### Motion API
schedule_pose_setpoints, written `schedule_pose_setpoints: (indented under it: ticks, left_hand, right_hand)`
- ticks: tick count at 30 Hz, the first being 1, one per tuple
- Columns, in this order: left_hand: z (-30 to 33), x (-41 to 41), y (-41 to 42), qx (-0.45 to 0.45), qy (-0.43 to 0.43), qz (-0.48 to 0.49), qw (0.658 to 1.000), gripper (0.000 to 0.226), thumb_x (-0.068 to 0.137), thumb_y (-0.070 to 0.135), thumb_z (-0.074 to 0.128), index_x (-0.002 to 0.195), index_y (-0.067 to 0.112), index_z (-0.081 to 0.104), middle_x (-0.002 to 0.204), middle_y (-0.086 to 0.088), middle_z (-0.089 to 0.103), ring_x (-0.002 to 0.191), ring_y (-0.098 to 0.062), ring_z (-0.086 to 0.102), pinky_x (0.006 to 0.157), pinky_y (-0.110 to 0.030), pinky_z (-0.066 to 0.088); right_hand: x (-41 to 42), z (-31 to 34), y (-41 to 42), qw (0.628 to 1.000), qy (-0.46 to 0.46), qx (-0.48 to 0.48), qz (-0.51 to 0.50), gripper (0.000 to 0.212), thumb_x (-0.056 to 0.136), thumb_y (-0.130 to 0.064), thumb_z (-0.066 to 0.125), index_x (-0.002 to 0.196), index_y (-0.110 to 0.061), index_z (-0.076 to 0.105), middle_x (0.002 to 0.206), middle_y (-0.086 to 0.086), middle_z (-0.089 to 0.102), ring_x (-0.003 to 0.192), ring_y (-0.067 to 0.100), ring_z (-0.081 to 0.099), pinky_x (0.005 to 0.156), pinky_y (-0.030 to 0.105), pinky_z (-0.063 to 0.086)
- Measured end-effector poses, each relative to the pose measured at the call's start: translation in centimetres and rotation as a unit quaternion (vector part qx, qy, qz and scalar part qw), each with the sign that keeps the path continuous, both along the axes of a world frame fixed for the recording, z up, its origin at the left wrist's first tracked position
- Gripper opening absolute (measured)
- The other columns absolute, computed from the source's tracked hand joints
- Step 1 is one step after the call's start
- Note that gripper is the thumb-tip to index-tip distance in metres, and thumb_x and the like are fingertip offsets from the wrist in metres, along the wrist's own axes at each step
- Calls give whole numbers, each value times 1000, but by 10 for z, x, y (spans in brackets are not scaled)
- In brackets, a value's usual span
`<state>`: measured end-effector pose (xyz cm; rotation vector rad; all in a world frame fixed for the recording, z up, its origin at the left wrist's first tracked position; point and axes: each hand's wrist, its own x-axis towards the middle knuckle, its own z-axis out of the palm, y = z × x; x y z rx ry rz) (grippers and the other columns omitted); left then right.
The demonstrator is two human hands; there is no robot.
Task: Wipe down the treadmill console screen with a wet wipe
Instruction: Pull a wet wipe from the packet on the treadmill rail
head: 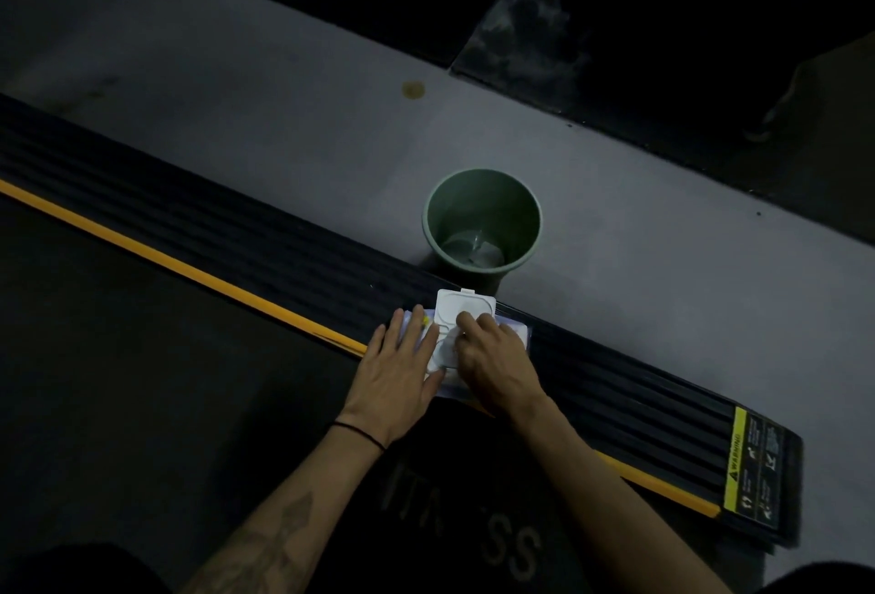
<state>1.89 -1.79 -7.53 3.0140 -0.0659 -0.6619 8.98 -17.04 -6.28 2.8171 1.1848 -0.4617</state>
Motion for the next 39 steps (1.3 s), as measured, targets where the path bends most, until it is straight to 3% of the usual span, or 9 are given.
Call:
schedule_pose_setpoints:
  ticks: [4,10,17,21,26,28,32,36,39]
  left_hand:
    - [5,3,-2,-6,19,-10,1000,69,108,53,21,165,18,3,173,-12,-9,160,-32,-6,130,-46,6]
    - [4,3,-1,11,18,-14,1000,69,108,53,22,165,18,2,173,-13,-11,160,-32,-8,129,-45,2]
    - [4,2,-2,15,-8,-7,1000,75,101,55,9,161,16,34,170,-16,18,157,-35,22,125,-47,23]
    - [4,4,-2,1,13,-17,1000,69,108,53,21,165,18,1,172,-13,-12,160,-32,-9,130,-46,3]
    - [3,3,0,2,3,-20,1000,70,108,55,24,165,21,5,173,-11,-7,160,-32,-6,130,-47,3]
    - [3,6,2,-3,11,-16,1000,67,108,55,27,165,21,14,174,-12,-1,161,-33,-1,130,-48,7]
    - [4,7,1,-45,-66,-7,997,61,92,54,44,131,13,66,142,-20,60,137,-43,54,108,-55,48]
    - [5,16,-4,-193,-64,106,973,100,87,87,19,156,16,37,159,-8,42,151,-25,37,125,-48,29]
    - [24,26,-5,-362,-88,179,910,84,90,80,43,152,25,40,150,5,47,137,-12,47,113,-37,43]
  right_hand:
    - [-2,-8,-6,998,-9,44,-49,21,94,-20,63,101,-2,71,118,14,60,95,30,59,77,43,50]
    - [-5,-10,-12,997,-16,62,-36,36,51,-27,97,74,-11,75,97,8,67,73,25,63,53,35,52]
    - [-4,-20,2,992,-45,102,-63,21,58,-15,89,66,-6,71,85,9,62,65,26,59,50,38,50]
    - [-6,-22,-5,981,-23,162,-108,16,77,-15,80,79,-3,69,92,12,63,70,28,63,56,42,54]
    - [-11,-9,-16,929,-73,316,-177,20,70,0,81,69,-5,61,92,9,67,52,23,59,43,23,33]
    - [-10,-2,-14,904,-68,376,-190,19,72,1,79,74,-5,61,98,9,66,62,21,63,44,28,45]
    - [0,31,-4,842,-55,485,-227,12,80,-8,72,88,-9,62,108,2,59,83,12,61,61,36,58]
    - [9,54,6,807,12,531,-259,14,88,-5,69,91,-13,59,97,-10,61,84,0,62,67,26,58]
    - [5,56,8,759,121,539,-345,16,94,-5,65,92,-18,56,83,-12,65,74,1,65,66,23,58]
